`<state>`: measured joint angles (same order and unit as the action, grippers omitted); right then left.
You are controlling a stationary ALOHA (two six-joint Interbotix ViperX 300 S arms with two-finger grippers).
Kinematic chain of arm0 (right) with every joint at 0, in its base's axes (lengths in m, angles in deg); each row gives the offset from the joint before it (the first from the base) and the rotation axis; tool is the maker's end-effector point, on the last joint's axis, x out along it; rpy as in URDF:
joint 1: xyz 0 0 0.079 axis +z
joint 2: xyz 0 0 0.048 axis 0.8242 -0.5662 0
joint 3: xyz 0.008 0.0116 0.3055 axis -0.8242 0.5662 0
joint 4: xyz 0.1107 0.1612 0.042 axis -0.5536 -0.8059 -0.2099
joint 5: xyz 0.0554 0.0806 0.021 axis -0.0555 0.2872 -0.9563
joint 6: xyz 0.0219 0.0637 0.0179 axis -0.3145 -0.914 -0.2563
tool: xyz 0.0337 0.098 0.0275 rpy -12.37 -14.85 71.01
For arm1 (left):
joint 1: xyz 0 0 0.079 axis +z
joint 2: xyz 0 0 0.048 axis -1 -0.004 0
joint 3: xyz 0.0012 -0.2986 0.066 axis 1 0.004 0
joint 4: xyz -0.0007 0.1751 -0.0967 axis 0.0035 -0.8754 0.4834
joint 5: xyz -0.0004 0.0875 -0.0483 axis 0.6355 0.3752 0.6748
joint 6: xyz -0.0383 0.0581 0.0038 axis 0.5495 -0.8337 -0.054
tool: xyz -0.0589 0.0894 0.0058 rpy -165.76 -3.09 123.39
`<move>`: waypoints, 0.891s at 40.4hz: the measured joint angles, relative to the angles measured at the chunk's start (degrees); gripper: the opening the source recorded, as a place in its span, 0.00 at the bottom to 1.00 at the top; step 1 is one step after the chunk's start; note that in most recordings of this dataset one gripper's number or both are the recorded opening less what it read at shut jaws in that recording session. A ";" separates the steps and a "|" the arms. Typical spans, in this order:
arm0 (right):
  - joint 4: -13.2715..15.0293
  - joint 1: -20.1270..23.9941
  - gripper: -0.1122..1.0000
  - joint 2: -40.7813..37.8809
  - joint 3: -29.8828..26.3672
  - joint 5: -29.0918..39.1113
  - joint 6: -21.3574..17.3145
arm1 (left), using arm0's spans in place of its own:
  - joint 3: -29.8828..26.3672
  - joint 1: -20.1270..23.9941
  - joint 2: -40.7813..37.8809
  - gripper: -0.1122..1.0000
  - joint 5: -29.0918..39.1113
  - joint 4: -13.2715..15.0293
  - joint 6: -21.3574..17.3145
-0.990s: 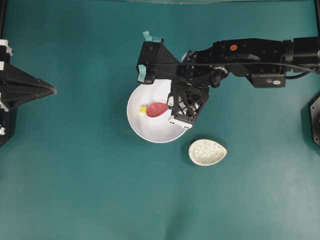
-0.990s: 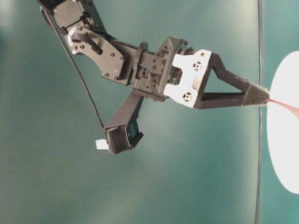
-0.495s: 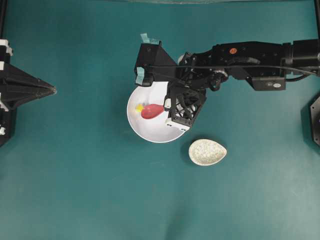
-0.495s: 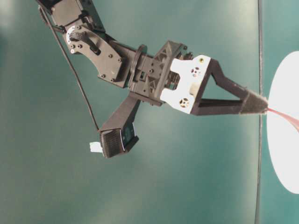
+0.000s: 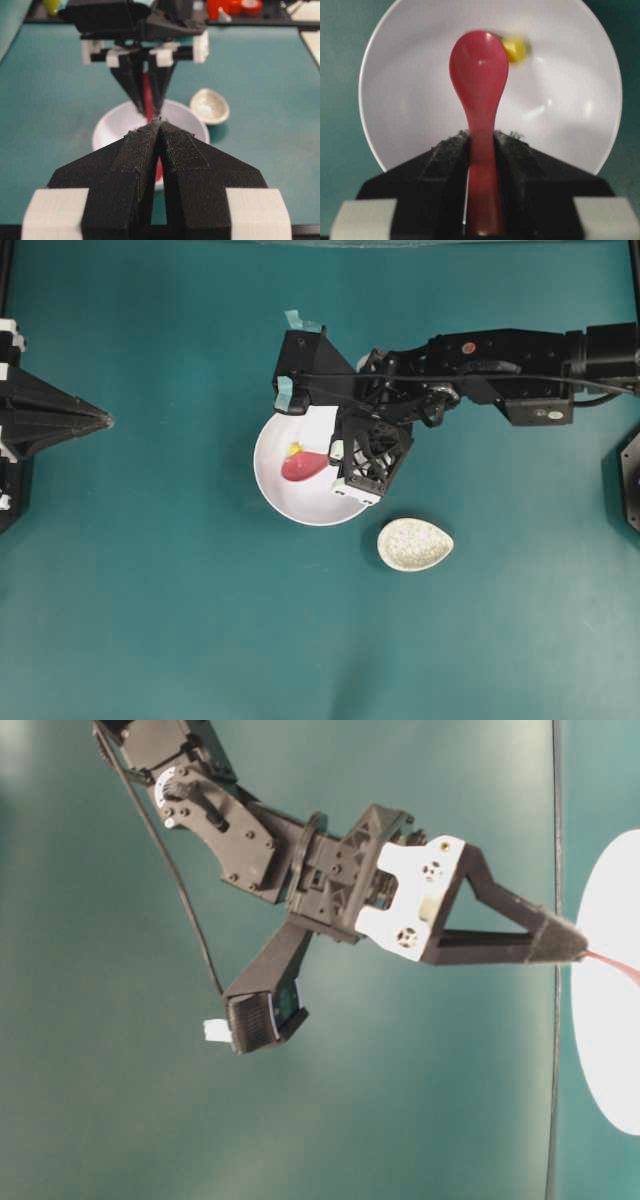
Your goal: Scoop the yellow hexagonal prism block from the bowl with a spoon using the right arm.
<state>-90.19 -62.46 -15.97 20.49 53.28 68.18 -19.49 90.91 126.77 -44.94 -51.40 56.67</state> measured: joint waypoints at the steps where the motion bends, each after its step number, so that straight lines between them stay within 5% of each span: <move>1: 0.09 0.09 0.31 0.09 0.26 -0.26 0.00 | 0.00 0.00 0.00 0.12 -0.09 0.00 0.00; 21: 1.32 0.00 0.31 4.13 2.02 -1.23 0.18 | 0.00 0.00 0.00 0.12 0.00 0.00 0.00; 36: 2.29 -0.70 0.31 6.42 2.02 7.29 -0.09 | 0.00 0.00 0.00 0.12 0.00 0.00 0.00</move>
<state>-87.90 -63.16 -9.56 22.51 60.58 68.09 -19.49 90.91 126.77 -44.94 -51.40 56.67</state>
